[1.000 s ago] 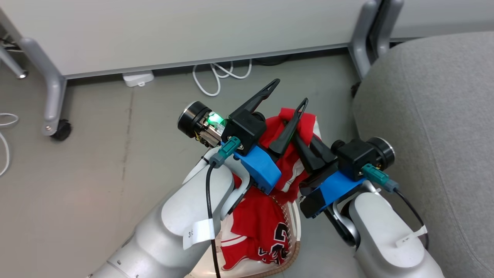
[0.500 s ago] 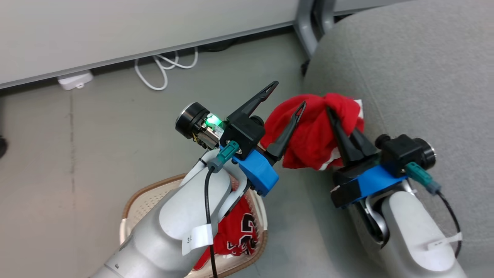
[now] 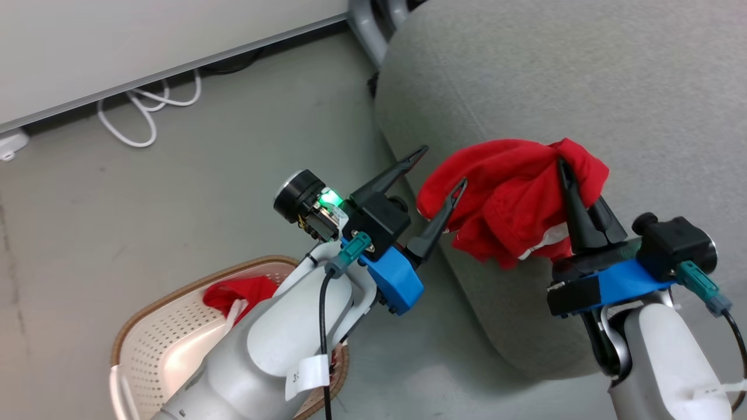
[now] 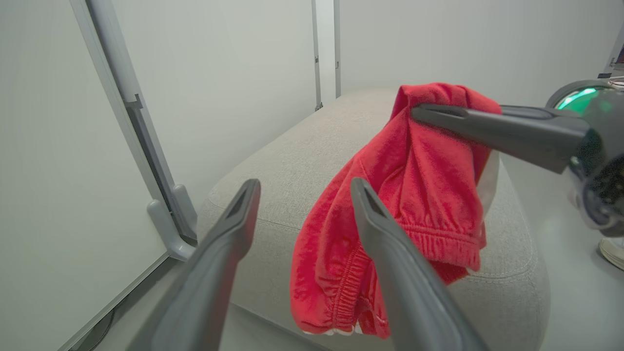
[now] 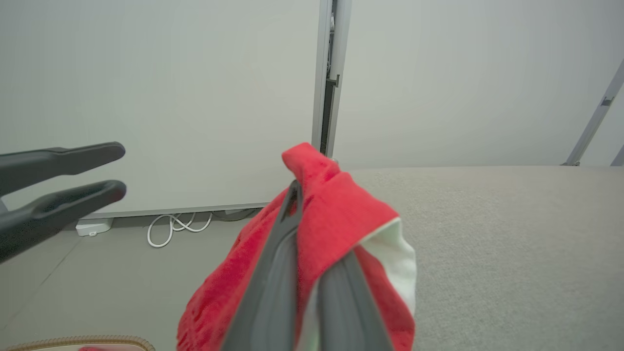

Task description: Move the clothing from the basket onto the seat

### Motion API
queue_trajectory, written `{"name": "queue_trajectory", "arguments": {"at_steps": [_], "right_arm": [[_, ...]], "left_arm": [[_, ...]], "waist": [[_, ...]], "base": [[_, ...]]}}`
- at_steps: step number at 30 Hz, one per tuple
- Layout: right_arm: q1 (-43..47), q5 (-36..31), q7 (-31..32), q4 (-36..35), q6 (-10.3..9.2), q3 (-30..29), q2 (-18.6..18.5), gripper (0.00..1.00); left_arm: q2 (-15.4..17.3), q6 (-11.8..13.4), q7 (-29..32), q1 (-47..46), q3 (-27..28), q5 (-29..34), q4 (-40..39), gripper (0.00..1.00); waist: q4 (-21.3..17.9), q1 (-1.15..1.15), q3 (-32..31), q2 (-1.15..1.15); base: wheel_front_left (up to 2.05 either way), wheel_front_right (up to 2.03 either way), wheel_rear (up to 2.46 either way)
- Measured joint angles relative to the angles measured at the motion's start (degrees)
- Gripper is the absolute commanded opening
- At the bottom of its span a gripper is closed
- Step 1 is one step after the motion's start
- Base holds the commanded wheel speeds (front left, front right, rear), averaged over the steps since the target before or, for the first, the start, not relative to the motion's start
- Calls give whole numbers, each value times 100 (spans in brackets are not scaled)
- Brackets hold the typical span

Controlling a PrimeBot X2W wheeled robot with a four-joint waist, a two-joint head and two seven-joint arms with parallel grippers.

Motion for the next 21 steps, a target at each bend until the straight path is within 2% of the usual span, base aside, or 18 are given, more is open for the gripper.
{"name": "queue_trajectory", "arguments": {"at_steps": [8, 21], "right_arm": [[381, 7, 0, -207, 0, -201, -5, 0], [328, 45, 0, -599, 0, -364, 10, 0]], "left_arm": [[-35, -53, 0, 83, -107, 47, 30, 100], [-51, -46, 0, 54, -9, 110, -44, 100]], "waist": [[-347, 0, 19, 0], [-274, 0, 146, 0]], "base": [[0, 0, 0], [0, 0, 0]]}}
